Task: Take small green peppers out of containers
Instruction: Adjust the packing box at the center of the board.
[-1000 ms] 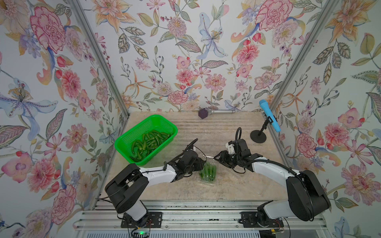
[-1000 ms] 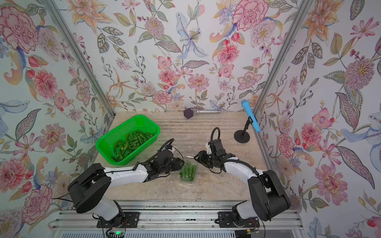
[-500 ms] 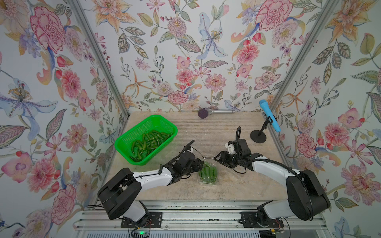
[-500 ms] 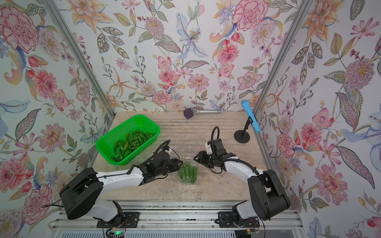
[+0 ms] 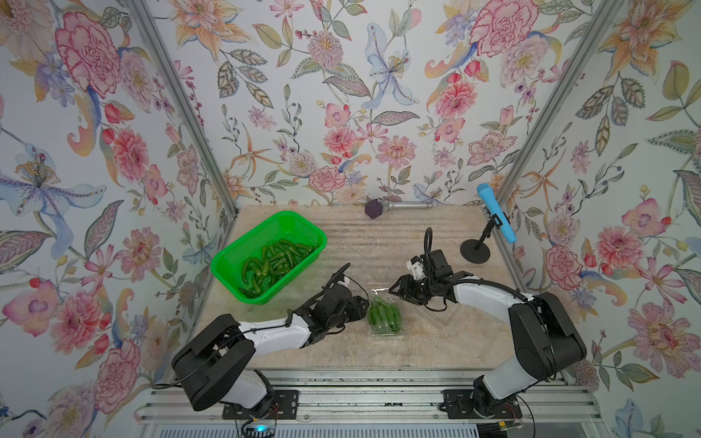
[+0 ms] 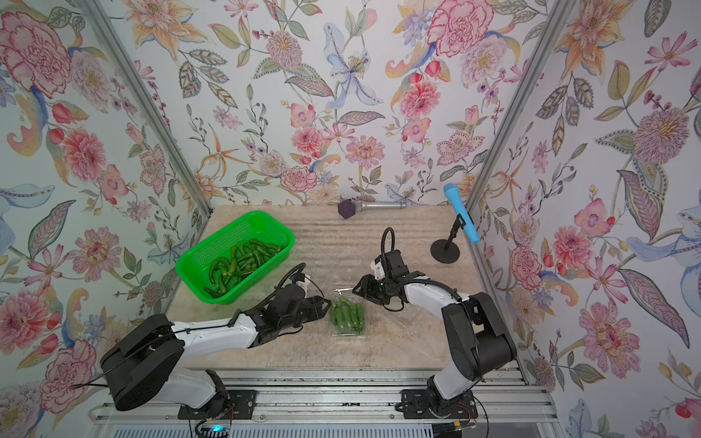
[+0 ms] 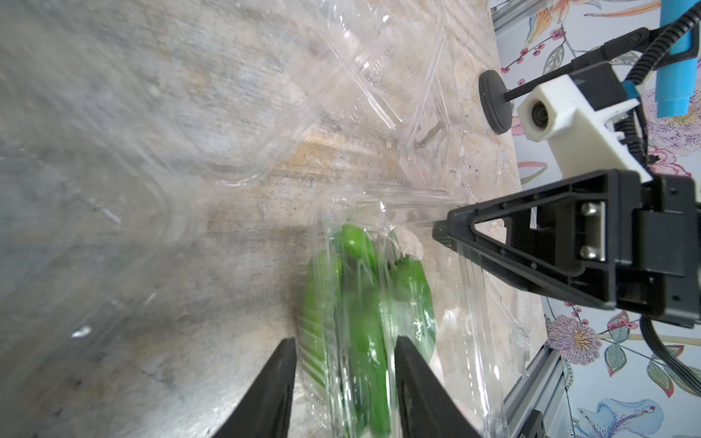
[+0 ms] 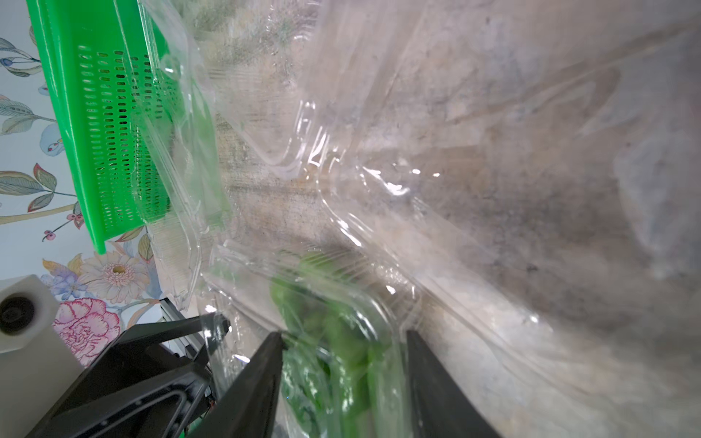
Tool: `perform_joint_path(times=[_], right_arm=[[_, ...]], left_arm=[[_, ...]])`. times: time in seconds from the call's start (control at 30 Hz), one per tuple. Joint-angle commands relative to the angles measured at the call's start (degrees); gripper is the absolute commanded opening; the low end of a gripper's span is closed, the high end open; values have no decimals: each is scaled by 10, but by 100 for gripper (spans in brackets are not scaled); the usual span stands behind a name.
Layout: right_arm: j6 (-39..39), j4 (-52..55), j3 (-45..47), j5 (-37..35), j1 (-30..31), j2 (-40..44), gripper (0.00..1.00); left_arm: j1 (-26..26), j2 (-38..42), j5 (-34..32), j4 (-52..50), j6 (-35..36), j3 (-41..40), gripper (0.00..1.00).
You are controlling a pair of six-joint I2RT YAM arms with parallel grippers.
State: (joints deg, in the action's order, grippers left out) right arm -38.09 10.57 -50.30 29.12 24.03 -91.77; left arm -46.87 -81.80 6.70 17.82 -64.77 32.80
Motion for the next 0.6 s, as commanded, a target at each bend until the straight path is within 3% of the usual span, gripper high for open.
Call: perform_joint_path(times=[0.0,0.17,0.33,0.57], right_arm=[[20,24,-22,11,4,-13,54],[28,34,-36,19,4,-16,54],[30,41,-49,22,5,-25,54],[32,45,-53,19,6,-28,54]], left_arm=[[17,34,-7,-3,4,-9,47],[32,18,16,-3,18,-14,45],[35,-14,47,60,-5,-40,39],[43,-1,46,89,-16,-68,39]])
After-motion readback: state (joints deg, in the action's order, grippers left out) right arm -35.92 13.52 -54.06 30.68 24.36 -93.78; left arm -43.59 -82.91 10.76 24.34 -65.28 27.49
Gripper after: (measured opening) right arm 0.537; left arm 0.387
